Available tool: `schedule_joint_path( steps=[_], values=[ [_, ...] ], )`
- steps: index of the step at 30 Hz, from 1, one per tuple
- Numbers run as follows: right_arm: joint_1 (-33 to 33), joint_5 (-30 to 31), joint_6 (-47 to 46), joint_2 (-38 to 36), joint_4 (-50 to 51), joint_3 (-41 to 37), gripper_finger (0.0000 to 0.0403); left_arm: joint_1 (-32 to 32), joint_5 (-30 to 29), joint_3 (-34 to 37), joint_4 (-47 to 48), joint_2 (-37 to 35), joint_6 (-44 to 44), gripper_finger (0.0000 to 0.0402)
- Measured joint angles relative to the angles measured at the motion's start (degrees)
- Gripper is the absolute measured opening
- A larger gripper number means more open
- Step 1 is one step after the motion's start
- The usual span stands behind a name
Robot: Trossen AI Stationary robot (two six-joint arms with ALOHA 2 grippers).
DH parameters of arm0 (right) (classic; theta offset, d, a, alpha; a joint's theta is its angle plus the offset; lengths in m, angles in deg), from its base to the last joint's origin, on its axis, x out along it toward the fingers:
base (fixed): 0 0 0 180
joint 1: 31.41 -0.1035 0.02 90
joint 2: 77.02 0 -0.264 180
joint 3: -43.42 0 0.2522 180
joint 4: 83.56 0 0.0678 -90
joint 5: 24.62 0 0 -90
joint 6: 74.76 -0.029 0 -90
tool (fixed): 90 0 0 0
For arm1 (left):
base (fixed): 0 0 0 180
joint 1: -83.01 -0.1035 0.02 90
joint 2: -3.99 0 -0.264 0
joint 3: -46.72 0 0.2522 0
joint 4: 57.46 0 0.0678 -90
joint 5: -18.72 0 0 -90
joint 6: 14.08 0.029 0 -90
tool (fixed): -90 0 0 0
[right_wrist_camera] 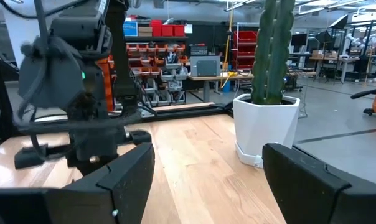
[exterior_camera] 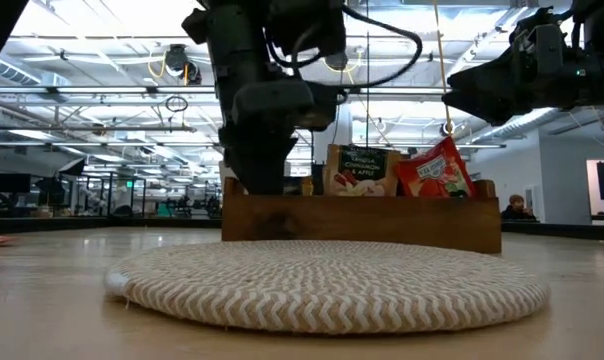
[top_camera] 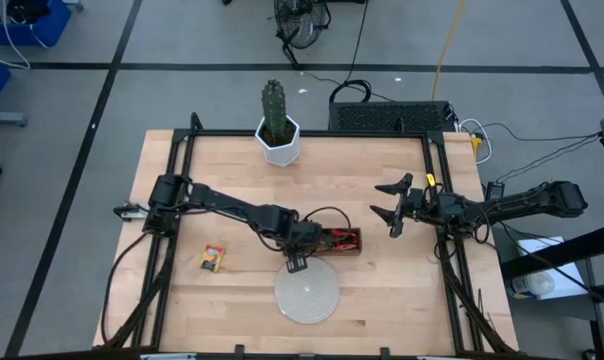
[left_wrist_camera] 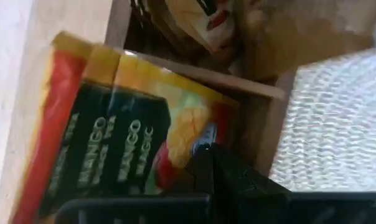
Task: Pick & Place Tea
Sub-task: Put the yellow tea bag into the left section of the wooden organizer
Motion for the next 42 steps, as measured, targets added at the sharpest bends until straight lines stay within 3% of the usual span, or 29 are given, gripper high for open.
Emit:
schedule_joint_path(
  steps=[7,15,29,36,42],
  values=[
    [0.0,0.0,0.0,0.1,-0.1,0.0,0.0277,0.0,-0.3,-0.2,-0.6,2.4,-1.4,0.0001],
    [0.0,0.0,0.0,0.1,0.0,0.0,0.0277,1.3,-8.6,0.1,0.3,1.2,-4.7,0.0001],
    [0.0,0.0,0.0,0.1,0.0,0.0,0.0279,2.1,-16.8,0.1,5.1,0.8,-8.4,0.0003],
    [0.0,0.0,0.0,0.1,0.0,0.0,0.0277,2.3,-17.2,0.1,5.0,0.8,-8.4,0.0007],
    [0.0,0.0,0.0,0.1,0.0,0.0,0.0278,3.1,-16.7,-1.4,6.6,0.6,-3.0,0.0007]
  ],
)
